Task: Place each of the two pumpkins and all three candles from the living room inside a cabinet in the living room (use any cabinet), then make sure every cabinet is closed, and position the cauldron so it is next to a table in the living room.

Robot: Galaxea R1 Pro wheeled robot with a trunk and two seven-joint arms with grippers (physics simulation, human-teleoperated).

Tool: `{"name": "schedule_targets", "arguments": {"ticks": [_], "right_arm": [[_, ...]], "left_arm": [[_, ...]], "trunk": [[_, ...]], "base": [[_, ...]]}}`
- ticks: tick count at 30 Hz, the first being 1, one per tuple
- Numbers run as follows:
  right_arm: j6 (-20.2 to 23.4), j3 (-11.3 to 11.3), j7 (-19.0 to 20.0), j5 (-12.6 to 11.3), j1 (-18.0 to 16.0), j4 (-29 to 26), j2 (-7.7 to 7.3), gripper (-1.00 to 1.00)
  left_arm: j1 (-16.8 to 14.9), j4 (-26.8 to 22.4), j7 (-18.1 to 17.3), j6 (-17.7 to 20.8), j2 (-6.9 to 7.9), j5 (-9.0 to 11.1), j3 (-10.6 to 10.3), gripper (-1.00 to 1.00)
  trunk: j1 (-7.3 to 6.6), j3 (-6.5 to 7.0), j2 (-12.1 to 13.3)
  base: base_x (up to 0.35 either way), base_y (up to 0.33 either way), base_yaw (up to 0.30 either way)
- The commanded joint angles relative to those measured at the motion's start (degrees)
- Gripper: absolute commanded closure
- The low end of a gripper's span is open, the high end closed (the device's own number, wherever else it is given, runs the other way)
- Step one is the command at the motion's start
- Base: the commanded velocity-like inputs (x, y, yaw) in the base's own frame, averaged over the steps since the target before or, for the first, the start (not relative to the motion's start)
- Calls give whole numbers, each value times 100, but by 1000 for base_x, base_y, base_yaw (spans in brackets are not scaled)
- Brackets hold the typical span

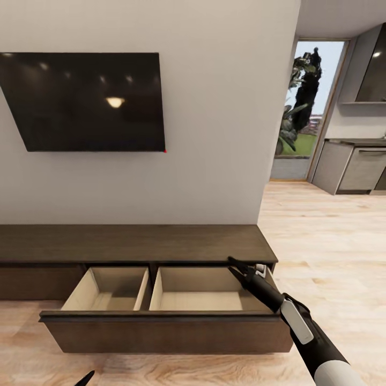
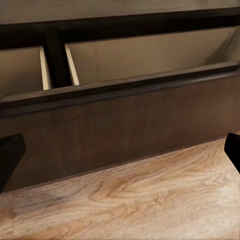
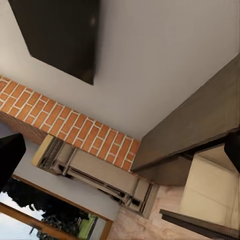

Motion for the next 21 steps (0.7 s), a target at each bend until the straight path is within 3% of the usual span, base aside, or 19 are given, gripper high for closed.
{"name": "schedule_targets", "arguments": {"ticks": [1, 6, 15, 21], "right_arm": [[-21, -1, -4, -36, -2, 1, -3, -100], [-477, -1, -40, -32, 4, 7, -17, -100], [-629, -5, -290, 15, 183, 65, -63, -100], [-568, -52, -350, 481, 606, 16, -113, -100]], "left_arm": [[0, 0, -30, 0, 0, 40, 5, -100], [0, 0, -21, 8, 0, 18, -1, -100], [0, 0, -16, 306, 0, -24, 6, -100], [0, 0, -13, 387, 0, -26, 19, -100]], "trunk": [[-23, 14, 40], [-133, 104, 240], [-331, 266, 601], [-462, 373, 842]], "base": [[0, 0, 0], [0, 0, 0], [0, 0, 0], [0, 0, 0]]}}
